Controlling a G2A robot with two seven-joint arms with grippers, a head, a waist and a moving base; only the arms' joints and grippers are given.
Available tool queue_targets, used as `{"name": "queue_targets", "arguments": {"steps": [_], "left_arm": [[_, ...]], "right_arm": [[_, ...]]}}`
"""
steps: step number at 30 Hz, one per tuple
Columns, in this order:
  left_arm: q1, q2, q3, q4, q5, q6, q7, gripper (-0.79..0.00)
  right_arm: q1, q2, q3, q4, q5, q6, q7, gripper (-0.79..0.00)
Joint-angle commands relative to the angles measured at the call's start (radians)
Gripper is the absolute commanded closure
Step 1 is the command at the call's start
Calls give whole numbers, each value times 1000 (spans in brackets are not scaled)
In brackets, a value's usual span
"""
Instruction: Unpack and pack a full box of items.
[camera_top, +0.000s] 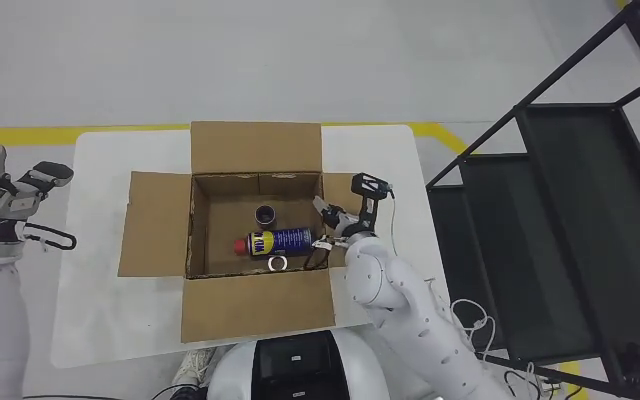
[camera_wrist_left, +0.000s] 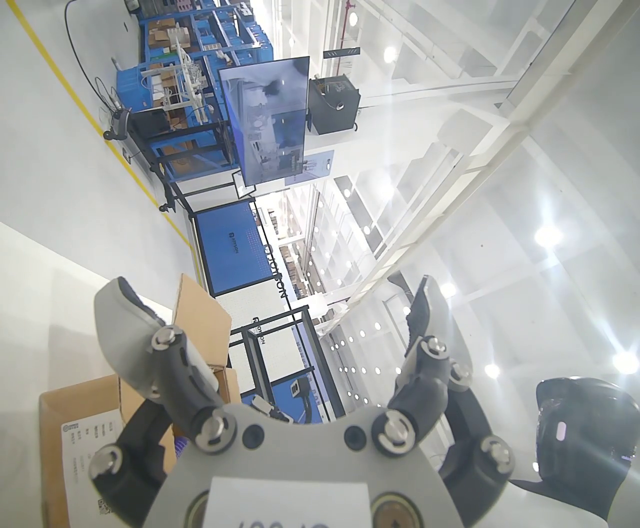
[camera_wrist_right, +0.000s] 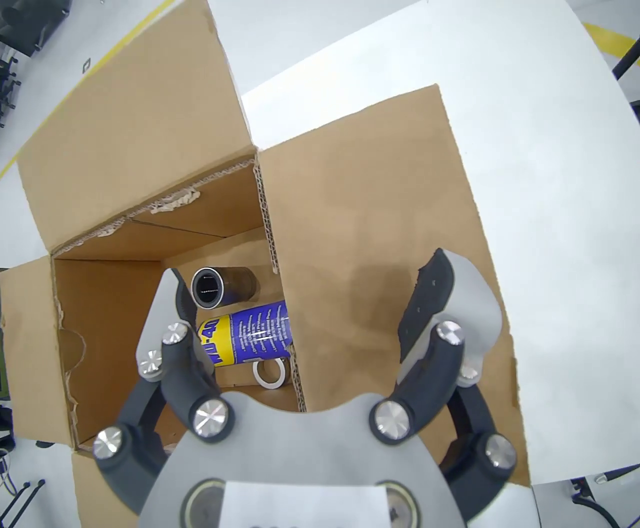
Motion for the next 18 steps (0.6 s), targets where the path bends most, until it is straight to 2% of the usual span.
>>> {"name": "queue_targets", "arguments": {"steps": [1,12,18], "left_arm": [[0,0,0,0,0,0,0,-785],[0,0,0,0,0,0,0,-785],[0,0,0,0,0,0,0,-785]], "right_arm": [[14,-4,0,26,18,-4,4,-785],[53,-22,-34,83,25,34,26,-785],[27,-25,-47,14,-36,45,-34,-785]]}}
